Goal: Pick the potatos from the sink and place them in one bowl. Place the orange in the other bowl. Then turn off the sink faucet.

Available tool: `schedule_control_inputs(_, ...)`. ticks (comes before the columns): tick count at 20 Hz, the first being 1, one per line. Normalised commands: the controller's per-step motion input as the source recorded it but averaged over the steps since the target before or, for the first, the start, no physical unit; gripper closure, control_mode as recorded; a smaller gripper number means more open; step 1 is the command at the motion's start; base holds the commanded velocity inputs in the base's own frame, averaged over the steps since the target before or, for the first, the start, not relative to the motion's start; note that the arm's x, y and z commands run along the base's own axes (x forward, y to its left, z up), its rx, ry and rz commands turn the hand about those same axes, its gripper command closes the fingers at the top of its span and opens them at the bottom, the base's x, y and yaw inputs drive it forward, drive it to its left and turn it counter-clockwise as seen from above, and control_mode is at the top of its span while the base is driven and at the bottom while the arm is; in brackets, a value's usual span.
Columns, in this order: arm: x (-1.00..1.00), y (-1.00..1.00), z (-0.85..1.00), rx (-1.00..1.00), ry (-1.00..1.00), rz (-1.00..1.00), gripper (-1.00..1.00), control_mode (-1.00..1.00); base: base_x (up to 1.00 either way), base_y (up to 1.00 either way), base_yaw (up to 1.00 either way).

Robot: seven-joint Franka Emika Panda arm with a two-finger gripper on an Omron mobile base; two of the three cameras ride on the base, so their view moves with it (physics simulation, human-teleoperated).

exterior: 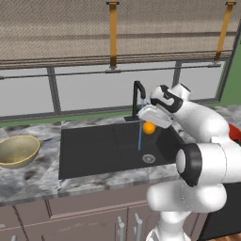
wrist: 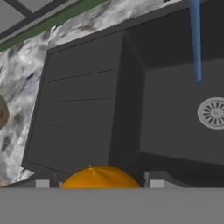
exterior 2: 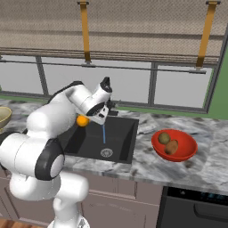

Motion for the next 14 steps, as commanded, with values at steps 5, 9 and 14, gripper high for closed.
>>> schedule_control_inputs(5,-0.35,0.05,0.5,-0.09,0.02,0.0,1.0,-1.0,0.0,0.0,0.0)
schedule_control_inputs(9,-0.29,0.15,0.37,-0.16,0.09,0.0,1.0,-1.0,0.0,0.0,0.0)
schedule_control_inputs(14,-0.3,0.28,0.36,-0.18,0.14,0.0,1.0,-1.0,0.0,0.0,0.0)
